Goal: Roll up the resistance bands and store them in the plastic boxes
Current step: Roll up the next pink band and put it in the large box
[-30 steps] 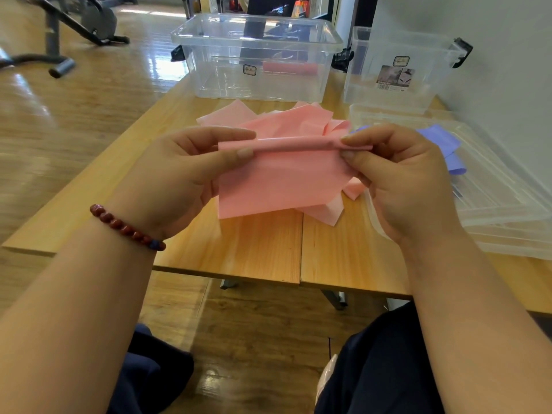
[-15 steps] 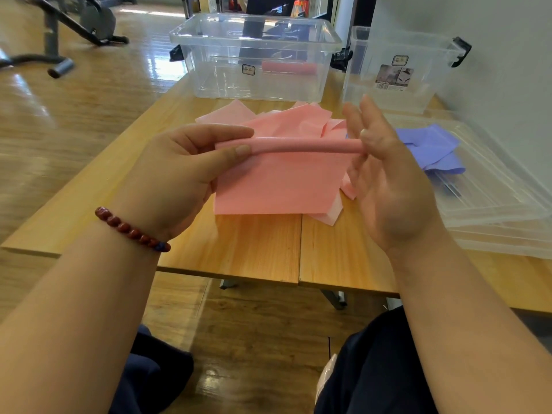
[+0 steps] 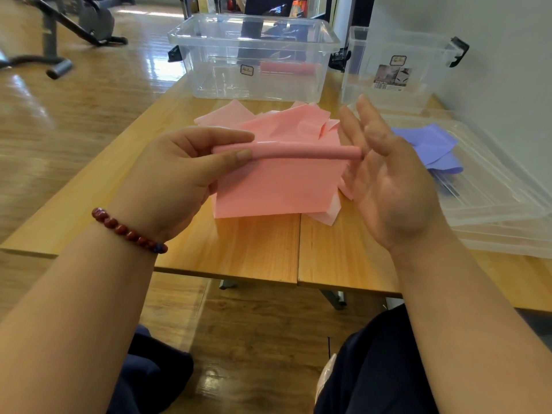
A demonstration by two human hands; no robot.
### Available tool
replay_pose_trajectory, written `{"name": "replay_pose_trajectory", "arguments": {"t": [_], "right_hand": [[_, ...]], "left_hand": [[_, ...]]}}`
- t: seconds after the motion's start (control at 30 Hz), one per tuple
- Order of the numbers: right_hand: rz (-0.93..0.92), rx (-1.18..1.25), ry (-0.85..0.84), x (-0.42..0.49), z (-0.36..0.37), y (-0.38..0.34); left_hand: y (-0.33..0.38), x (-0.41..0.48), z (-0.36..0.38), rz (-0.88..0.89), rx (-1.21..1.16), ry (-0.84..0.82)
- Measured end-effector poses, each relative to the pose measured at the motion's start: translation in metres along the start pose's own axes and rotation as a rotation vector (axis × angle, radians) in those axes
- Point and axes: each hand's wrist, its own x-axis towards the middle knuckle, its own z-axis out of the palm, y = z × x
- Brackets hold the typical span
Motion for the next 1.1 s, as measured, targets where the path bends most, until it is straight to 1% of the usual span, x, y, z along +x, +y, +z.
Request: {"name": "replay_pose_trajectory", "arguments": {"t": [0.07,0.13,0.23,0.33,0.47,0.53,0.6,0.67,0.8,0.93,1.1], "right_hand": [[0.007,-0.191,0.006,0.0,-0.0055,-0.003],[-0.005,-0.33,0.004,-0.001,-0.0102,-0.0037],[-0.07,-0.463,0.036,-0.0012,-0.0124,-0.0021],[-0.134,-0.557,0.071,-0.0006,-0.012,0.0006],[-0.195,-0.559,0.101,-0.0007,-0.0098,0.0007],[-0.218,-0.553,0.094,-0.0009,-0.009,-0.0003],[-0.196,-0.509,0.056,-0.0012,-0.0088,-0.0019],[-0.174,-0.524,0.034,-0.0015,-0.0097,-0.0024],[-0.22,-0.626,0.092,-0.002,-0.0084,-0.0012],[-0.238,-0.617,0.108,-0.0028,-0.0057,0.0003],[-0.262,-0.599,0.165,-0.0027,-0.0033,0.0015]], "left_hand": [[0.0007,0.0,-0.0012,0.0,0.004,0.01],[0.0016,-0.0007,-0.0025,0.003,0.023,0.001],[-0.0003,-0.001,-0.0026,0.027,0.126,0.004],[-0.0043,-0.0001,0.0003,0.035,0.144,0.027],[-0.0057,0.0017,-0.0006,0.039,0.132,0.024],[-0.0052,0.0018,-0.0019,0.019,0.075,0.008],[-0.0043,0.0018,-0.0024,0.001,0.028,0.005],[-0.0037,0.0019,-0.0032,0.001,0.012,0.019],[-0.0032,0.0009,-0.0019,-0.009,0.008,0.035],[-0.0041,0.0,0.0022,-0.019,-0.003,0.056],[-0.002,-0.0017,0.0025,-0.055,0.014,0.011]]}}
